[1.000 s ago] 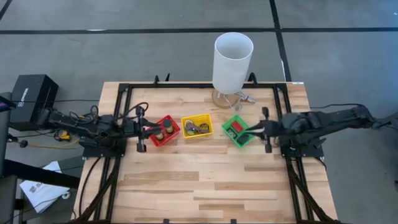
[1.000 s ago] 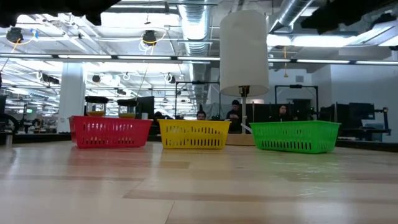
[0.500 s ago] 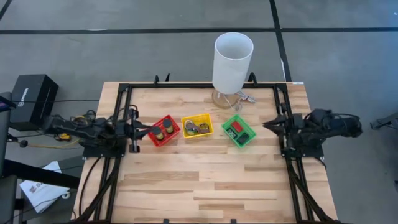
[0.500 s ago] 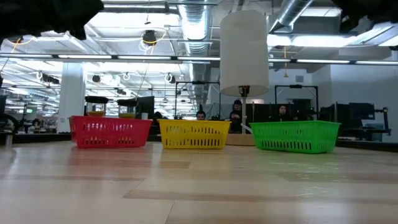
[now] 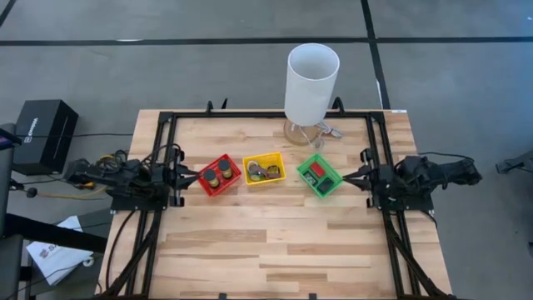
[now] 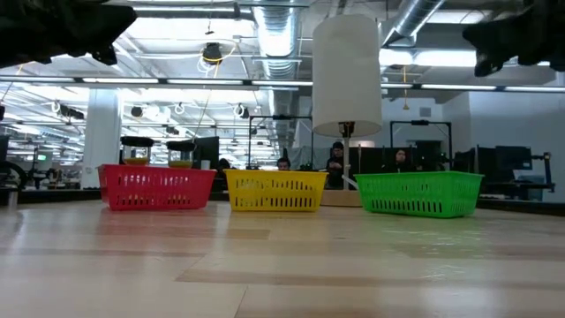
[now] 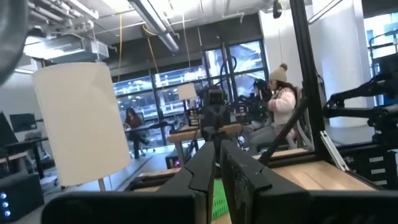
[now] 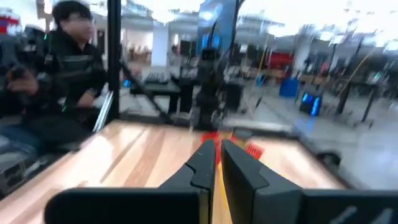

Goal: Pick & Place Office items
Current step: Return to Home Position

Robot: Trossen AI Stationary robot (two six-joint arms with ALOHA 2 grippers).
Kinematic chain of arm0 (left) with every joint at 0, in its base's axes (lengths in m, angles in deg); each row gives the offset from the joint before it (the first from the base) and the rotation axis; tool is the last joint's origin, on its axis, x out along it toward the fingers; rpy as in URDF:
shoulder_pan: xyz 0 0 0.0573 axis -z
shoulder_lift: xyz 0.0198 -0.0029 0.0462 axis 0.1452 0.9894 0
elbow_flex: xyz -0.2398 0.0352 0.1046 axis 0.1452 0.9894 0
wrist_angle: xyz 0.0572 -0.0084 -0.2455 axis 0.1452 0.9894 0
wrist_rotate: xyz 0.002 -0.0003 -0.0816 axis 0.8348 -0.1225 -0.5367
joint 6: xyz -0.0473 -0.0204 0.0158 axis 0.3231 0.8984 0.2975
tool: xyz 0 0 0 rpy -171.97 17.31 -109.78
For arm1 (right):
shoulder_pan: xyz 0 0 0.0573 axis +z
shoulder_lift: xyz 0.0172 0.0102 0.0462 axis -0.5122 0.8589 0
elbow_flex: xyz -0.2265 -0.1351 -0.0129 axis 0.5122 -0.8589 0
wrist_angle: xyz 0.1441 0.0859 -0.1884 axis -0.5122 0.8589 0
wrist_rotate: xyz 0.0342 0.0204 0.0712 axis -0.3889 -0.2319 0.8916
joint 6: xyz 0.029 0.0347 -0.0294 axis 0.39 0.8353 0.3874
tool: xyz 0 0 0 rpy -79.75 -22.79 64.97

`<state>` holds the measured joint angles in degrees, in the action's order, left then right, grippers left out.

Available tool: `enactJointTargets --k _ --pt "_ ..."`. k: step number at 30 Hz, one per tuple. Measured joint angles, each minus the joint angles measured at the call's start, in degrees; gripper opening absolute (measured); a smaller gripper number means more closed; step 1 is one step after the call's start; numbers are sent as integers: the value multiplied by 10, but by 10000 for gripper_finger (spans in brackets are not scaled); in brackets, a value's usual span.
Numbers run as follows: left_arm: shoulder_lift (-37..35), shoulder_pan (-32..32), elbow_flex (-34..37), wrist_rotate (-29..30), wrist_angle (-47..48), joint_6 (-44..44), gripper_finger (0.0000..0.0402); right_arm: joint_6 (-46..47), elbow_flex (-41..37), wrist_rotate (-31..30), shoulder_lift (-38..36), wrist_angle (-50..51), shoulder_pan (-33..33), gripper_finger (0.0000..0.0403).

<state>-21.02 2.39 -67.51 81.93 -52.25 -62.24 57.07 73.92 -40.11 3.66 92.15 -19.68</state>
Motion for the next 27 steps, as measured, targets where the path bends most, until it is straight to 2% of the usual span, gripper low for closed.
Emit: enactJointTargets --k 3,10,18,27 --pt "6 0 0 0 -1 -2 22 24 -9 3 2 18 5 19" --pt "17 0 0 0 -4 -2 23 2 -81 2 -5 -91 12 19" --pt "20 0 0 0 -5 -2 22 46 -85 1 -3 -56 11 19" --pt "20 0 0 0 -7 -2 23 45 -85 1 -3 -51 11 19"
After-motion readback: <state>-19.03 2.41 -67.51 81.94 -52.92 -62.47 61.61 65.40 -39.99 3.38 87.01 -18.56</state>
